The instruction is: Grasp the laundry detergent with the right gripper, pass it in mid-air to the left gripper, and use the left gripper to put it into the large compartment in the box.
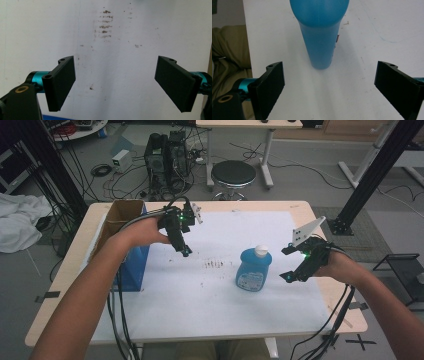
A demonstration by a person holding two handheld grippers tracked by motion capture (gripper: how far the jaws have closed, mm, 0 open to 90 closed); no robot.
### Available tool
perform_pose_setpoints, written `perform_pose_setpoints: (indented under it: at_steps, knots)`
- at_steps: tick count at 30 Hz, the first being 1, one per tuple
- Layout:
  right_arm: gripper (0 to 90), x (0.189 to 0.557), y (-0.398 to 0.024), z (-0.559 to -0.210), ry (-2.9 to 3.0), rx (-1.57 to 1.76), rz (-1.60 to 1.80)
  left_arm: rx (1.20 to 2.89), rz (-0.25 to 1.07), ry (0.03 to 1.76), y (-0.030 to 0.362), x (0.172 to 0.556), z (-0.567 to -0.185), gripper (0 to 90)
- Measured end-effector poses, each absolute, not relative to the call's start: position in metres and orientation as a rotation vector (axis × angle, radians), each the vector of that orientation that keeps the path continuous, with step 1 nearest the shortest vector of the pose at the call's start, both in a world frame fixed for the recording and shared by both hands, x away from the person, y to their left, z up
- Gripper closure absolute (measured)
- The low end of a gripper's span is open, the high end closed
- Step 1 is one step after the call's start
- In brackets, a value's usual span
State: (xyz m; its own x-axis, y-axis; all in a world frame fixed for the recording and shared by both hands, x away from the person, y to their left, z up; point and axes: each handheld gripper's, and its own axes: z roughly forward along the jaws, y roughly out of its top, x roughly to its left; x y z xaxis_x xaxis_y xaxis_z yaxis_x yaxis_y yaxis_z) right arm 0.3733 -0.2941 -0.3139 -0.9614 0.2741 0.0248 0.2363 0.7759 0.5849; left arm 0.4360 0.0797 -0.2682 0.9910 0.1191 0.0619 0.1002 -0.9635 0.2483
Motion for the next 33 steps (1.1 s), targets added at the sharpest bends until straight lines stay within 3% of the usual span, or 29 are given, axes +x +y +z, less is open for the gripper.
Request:
perform_pose_setpoints:
  at_steps: [33]
  knots:
    - [8.5, 0.373, -0.274, -0.348, 2.818, 0.433, 1.171, 2.891, 0.111, 0.169, 0.081, 0.435, -0.269, 16.9]
